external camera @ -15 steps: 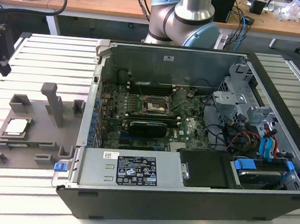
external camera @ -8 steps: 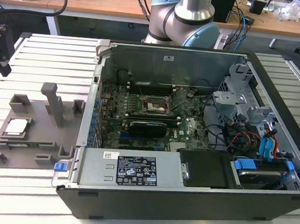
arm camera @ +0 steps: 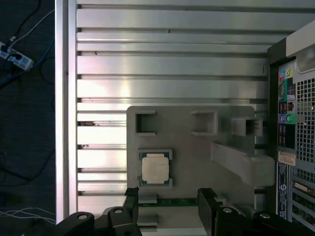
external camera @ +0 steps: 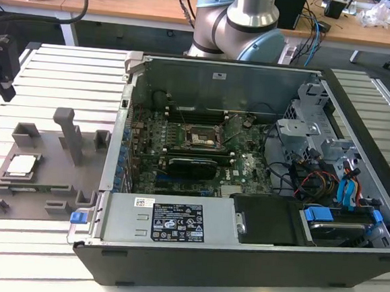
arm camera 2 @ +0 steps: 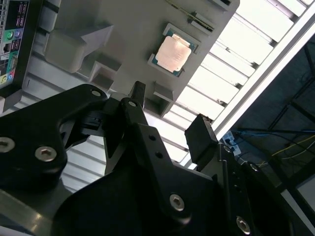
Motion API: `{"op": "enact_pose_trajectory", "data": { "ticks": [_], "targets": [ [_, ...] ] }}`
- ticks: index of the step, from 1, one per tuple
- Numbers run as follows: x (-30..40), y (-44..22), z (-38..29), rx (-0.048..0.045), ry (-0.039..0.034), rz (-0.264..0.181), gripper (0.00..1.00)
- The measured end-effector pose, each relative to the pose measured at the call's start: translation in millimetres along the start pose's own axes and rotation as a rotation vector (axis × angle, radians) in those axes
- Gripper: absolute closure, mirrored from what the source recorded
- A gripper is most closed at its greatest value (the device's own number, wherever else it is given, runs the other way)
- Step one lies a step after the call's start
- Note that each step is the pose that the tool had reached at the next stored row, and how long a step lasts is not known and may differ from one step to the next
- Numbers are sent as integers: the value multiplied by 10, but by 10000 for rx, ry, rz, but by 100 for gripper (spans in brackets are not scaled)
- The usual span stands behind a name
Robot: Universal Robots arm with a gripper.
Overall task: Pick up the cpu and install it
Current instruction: 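Pick up the cpu and move it towards the insertion slot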
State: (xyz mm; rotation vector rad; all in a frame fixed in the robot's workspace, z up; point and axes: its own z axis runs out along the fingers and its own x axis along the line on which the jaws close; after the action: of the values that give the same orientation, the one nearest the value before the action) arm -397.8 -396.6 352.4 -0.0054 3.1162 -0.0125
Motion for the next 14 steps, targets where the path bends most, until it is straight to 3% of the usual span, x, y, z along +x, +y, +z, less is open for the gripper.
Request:
{"op": "enact_pose_trajectory", "data": {
  "ticks": [14],
  "targets": [
    [2, 1, 97, 0, -1, 0, 40]
  ]
}}
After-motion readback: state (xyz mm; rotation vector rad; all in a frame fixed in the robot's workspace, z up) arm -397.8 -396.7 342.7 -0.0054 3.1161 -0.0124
